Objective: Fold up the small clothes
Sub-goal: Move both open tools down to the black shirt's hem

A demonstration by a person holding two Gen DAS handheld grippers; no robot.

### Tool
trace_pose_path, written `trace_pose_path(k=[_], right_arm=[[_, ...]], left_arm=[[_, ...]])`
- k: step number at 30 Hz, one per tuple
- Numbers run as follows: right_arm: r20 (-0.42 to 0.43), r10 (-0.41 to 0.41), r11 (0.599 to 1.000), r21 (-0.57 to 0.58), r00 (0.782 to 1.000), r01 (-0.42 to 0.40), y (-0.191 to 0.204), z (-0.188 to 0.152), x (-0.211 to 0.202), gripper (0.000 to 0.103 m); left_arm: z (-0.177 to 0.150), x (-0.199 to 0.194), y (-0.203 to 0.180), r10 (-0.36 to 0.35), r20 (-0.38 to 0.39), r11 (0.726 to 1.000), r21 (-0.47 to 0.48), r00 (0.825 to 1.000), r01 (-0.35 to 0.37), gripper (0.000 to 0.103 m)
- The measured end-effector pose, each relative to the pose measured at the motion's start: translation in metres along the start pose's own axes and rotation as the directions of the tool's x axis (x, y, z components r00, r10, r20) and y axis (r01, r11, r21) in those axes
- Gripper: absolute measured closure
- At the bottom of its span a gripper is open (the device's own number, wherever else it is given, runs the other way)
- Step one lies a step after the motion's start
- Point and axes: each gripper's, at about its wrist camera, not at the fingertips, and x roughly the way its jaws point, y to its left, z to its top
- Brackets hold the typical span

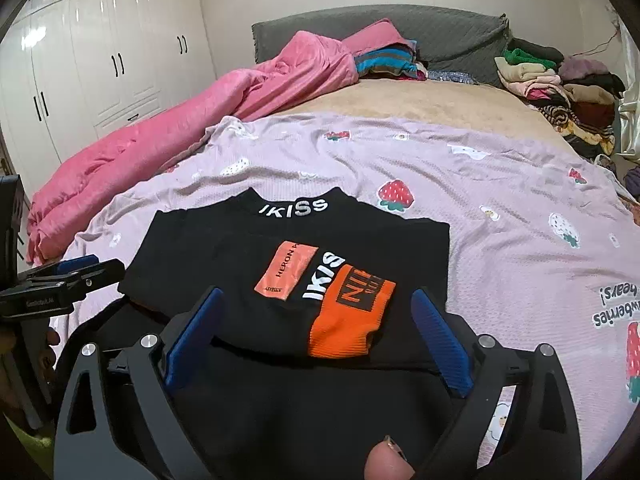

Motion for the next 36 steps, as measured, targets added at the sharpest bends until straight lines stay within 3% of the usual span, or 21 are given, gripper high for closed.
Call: trace_pose_path(k=[16, 36], right_arm=[[0.056, -0.001, 1.000, -0.021, 0.998, 0.002, -0.001, -0.006, -0.047, 0.009], [0.099, 0.014, 0.999, -0.054, 0.995, -0.009, 0.001, -0.026, -0.100, 0.008]], left_arm=[[-0.014, -0.043, 0.001, 0.013, 0.032, 1.000, 0.008, 0.999, -0.014, 0.010], [-0.048, -0.103, 0.041, 0.068, 0.050, 0.997, -0.048, 0.996, -0.065, 0.010]])
